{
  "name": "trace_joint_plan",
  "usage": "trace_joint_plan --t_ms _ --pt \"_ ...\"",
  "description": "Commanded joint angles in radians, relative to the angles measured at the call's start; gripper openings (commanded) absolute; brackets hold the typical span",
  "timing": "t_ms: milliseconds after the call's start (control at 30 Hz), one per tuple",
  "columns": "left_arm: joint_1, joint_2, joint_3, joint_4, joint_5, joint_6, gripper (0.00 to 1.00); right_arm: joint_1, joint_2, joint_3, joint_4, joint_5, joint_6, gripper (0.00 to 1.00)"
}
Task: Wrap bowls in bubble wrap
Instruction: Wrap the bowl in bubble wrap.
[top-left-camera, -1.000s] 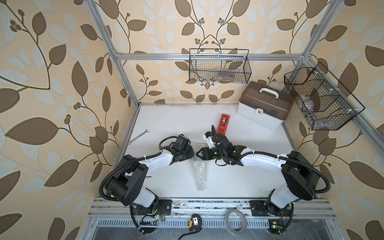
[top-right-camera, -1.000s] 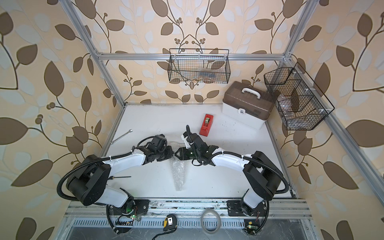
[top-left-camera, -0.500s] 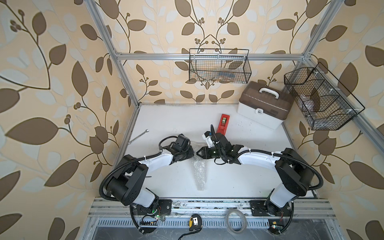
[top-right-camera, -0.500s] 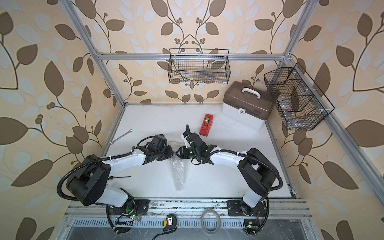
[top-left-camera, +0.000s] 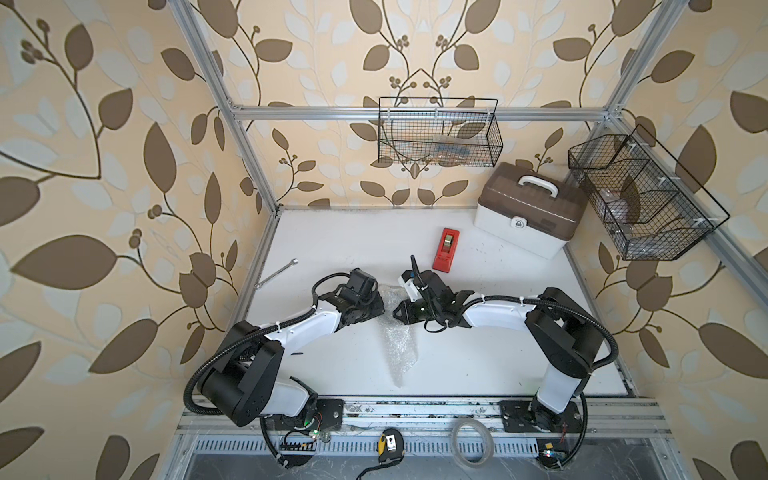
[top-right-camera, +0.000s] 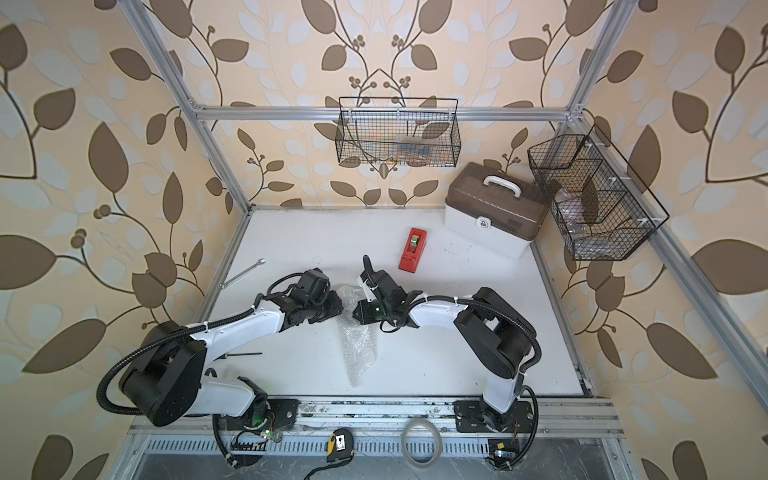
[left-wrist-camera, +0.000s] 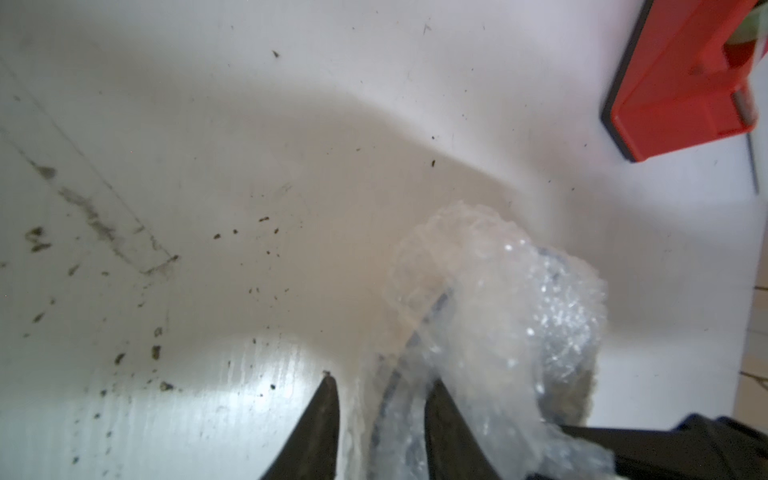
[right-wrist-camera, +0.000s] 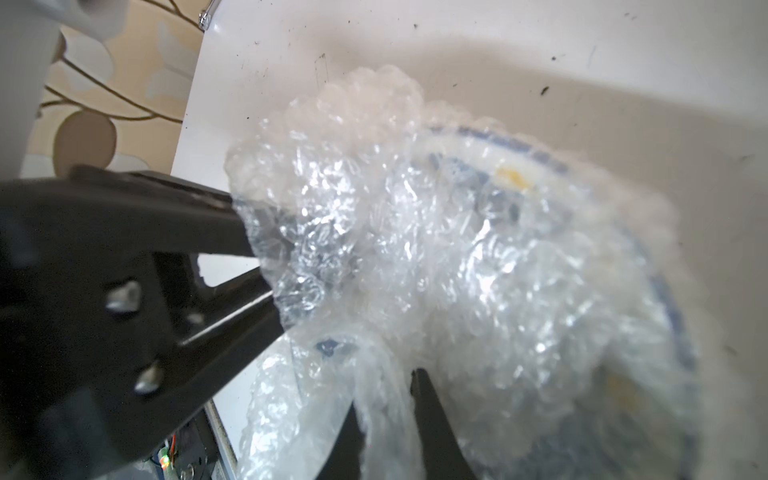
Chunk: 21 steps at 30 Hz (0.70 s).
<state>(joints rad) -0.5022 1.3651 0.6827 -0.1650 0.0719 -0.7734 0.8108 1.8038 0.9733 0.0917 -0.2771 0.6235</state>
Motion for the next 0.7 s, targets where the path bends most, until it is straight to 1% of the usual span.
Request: trace_joint_plan --t_ms 0,33,200,333,400,533,667 --pt "0.01 -0.069 -0.019 0.003 0.012 -0.019 0.45 0.016 0.038 0.032 -0.068 0.021 -0.027 0.18" --pt "0.009 -0.083 -0.027 0.008 0.014 -0.023 0.48 0.017 0.04 0.038 -0.072 0.024 -0.03 0.17" --pt "0.01 -0.135 -0.059 0.009 0.0 -0.035 0.53 0.02 0.047 0.059 -0.091 0.03 -0.033 0.17" --pt "0.009 -0.157 -0.073 0.014 -0.018 -0.037 0.6 0.021 0.058 0.068 -0.095 0.031 -0.032 0.17" --pt "0.01 -0.16 -0.081 0.038 -0.009 -0.035 0.63 0.022 0.063 0.068 -0.094 0.03 -0.033 0.17" --pt "0.01 -0.172 -0.088 0.083 0.025 -0.033 0.67 0.022 0.066 0.067 -0.094 0.031 -0.031 0.17" --pt "0.009 -0.199 -0.095 0.082 0.009 -0.038 0.72 0.023 0.067 0.069 -0.097 0.031 -0.031 0.16"
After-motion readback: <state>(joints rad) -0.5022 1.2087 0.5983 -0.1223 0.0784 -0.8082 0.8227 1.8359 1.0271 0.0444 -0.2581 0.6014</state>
